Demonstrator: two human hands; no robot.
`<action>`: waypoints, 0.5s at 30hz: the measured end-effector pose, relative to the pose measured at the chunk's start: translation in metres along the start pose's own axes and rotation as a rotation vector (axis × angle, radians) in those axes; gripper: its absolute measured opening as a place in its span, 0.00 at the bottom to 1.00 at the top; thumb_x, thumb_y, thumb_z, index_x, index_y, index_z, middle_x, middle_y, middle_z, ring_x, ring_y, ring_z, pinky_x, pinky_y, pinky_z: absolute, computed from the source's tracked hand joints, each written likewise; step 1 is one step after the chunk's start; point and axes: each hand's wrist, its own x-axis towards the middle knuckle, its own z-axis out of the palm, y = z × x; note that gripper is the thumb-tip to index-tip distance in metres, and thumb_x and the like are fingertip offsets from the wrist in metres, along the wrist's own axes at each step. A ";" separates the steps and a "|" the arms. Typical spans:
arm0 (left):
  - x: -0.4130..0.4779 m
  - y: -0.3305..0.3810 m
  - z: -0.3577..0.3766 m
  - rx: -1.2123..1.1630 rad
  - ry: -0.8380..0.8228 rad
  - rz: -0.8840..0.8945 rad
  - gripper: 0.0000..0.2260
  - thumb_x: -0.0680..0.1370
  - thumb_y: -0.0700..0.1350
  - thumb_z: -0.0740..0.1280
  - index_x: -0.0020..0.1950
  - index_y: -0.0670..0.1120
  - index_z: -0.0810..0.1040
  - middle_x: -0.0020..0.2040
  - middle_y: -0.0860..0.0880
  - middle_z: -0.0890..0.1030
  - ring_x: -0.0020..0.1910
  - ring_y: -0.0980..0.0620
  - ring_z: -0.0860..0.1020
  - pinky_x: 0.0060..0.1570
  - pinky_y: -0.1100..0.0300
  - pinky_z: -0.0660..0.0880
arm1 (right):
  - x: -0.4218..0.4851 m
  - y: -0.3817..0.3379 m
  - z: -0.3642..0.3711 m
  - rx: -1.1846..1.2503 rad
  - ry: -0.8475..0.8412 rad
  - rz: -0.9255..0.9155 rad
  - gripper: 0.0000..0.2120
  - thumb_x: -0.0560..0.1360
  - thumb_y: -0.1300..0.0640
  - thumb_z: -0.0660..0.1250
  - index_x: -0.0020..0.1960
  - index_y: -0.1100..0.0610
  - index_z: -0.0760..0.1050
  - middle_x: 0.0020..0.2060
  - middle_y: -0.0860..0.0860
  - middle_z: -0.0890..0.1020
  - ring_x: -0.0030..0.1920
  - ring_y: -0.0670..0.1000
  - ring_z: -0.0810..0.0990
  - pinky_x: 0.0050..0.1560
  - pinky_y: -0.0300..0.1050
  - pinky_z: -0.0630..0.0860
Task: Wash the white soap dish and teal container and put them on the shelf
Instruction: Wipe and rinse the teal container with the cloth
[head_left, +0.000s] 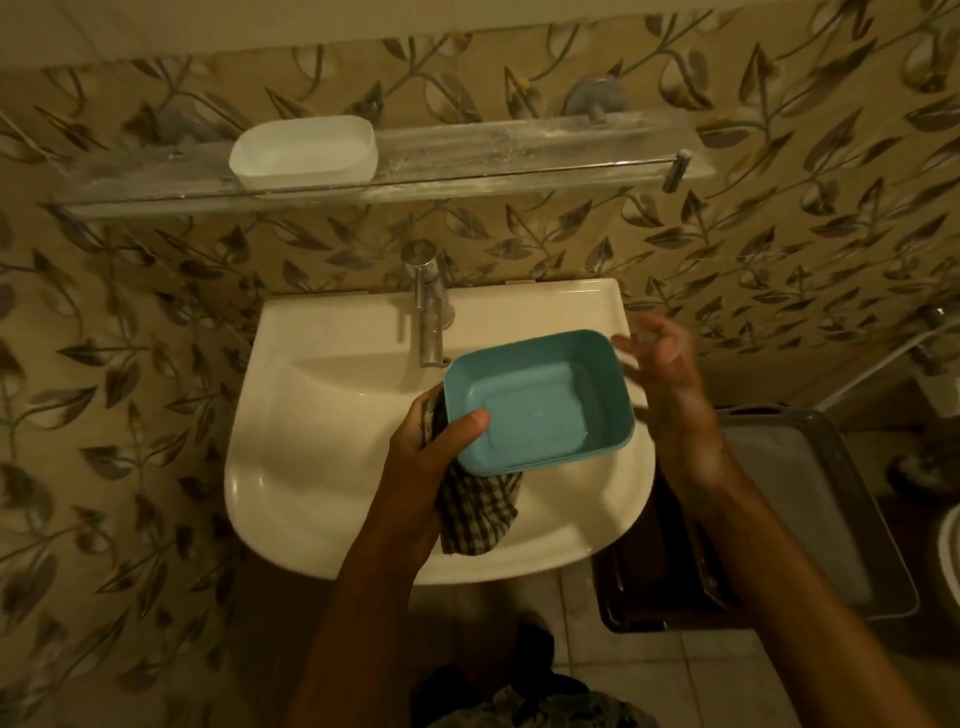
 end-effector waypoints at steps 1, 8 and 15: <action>0.001 0.001 0.001 0.031 0.016 0.013 0.32 0.64 0.53 0.73 0.67 0.48 0.72 0.61 0.46 0.80 0.59 0.45 0.79 0.59 0.45 0.76 | 0.000 0.003 0.000 0.128 -0.135 0.170 0.48 0.53 0.20 0.65 0.66 0.45 0.71 0.65 0.53 0.76 0.65 0.55 0.75 0.62 0.59 0.73; 0.006 0.019 0.009 0.267 0.146 0.050 0.30 0.63 0.62 0.75 0.62 0.55 0.74 0.55 0.51 0.81 0.52 0.51 0.81 0.49 0.54 0.80 | 0.000 0.017 0.000 0.423 -0.226 0.291 0.40 0.52 0.34 0.79 0.59 0.51 0.78 0.53 0.53 0.83 0.51 0.52 0.84 0.31 0.46 0.81; -0.010 0.064 -0.001 0.255 0.443 0.238 0.28 0.71 0.42 0.71 0.67 0.54 0.64 0.50 0.58 0.74 0.47 0.60 0.78 0.35 0.67 0.76 | 0.003 0.021 -0.003 0.398 -0.050 0.142 0.52 0.56 0.36 0.79 0.73 0.52 0.63 0.62 0.55 0.77 0.61 0.57 0.78 0.47 0.58 0.81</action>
